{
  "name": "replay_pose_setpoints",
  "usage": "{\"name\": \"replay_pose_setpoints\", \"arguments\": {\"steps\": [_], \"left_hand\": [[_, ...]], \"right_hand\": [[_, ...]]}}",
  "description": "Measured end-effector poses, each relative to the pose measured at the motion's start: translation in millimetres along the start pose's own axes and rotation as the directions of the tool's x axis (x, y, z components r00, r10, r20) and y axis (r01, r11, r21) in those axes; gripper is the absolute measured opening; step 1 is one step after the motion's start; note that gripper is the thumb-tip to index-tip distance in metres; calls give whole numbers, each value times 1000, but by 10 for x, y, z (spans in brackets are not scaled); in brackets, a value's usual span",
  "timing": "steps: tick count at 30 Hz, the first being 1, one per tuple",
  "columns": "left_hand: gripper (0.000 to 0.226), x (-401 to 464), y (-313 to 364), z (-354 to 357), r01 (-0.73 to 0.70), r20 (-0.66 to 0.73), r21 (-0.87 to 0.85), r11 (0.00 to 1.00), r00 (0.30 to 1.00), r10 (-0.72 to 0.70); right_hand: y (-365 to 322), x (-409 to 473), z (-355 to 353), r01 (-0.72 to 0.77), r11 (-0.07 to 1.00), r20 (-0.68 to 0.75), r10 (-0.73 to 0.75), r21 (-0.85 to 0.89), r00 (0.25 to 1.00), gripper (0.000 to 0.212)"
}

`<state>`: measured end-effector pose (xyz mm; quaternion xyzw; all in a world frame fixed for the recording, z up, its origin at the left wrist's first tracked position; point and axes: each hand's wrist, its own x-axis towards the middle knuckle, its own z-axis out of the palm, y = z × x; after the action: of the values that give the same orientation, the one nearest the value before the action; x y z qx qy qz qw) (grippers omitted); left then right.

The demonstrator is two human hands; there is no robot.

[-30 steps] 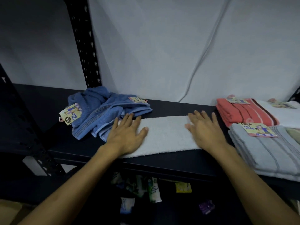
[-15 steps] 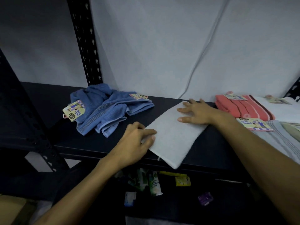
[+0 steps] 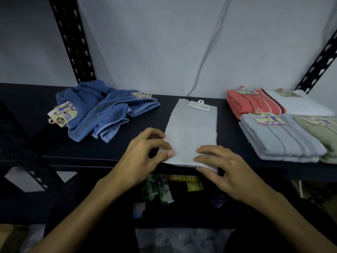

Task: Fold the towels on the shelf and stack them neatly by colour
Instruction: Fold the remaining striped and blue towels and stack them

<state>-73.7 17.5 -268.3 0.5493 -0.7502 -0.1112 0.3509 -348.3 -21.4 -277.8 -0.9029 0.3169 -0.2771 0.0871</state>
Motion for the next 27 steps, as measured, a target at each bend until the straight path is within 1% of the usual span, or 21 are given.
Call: {"name": "replay_pose_setpoints", "arguments": {"steps": [2, 3, 4, 5, 8, 11, 13, 15, 17, 19, 23, 27], "left_hand": [[37, -42, -11, -24, -86, 100, 42, 995, 992, 81], [42, -60, -19, -38, -124, 126, 68, 990, 985, 115], [41, -72, -25, -50, -149, 123, 80, 986, 983, 138], [36, -74, -27, -63, -158, 100, 68, 985, 983, 151], [25, -40, -22, -109, -151, 40, -18, 988, 988, 152], [20, -13, -13, -136, -144, 37, 29, 989, 989, 143], [14, -15, -24, -124, -150, 32, 82, 985, 988, 148], [13, -34, -27, -95, -158, 25, 108, 982, 987, 156], [20, -47, -35, -82, -156, 6, 91, 984, 988, 156], [30, -40, -50, -102, -181, -4, 95, 979, 983, 182], [23, 25, -80, -152, -319, 21, 231, 919, 946, 323], [26, 74, -52, -182, -368, 41, 245, 897, 928, 370]], "right_hand": [[17, -20, -28, -45, 996, -56, 50, 81, 997, 28], [16, -17, -47, -65, 991, -57, 72, 117, 996, 27], [2, -18, -63, -80, 986, -44, 87, 146, 995, 26], [-12, -16, -75, -94, 982, -27, 99, 164, 995, 26], [-52, -31, -105, -102, 981, 17, 101, 168, 995, 35], [-48, -81, -116, -105, 990, 76, 98, 93, 992, 42], [-38, -131, -115, -80, 997, 94, 78, 19, 993, 47], [-37, -175, -98, -72, 997, 92, 72, -2, 993, 48], [-41, -196, -73, -81, 997, 57, 81, 3, 995, 47], [-70, -184, -43, -74, 996, -1, 74, -44, 997, 45], [-138, -124, 10, -4, 979, -82, -13, -204, 997, 41], [-159, -81, 18, 2, 974, -142, -34, -225, 989, 36]]}}
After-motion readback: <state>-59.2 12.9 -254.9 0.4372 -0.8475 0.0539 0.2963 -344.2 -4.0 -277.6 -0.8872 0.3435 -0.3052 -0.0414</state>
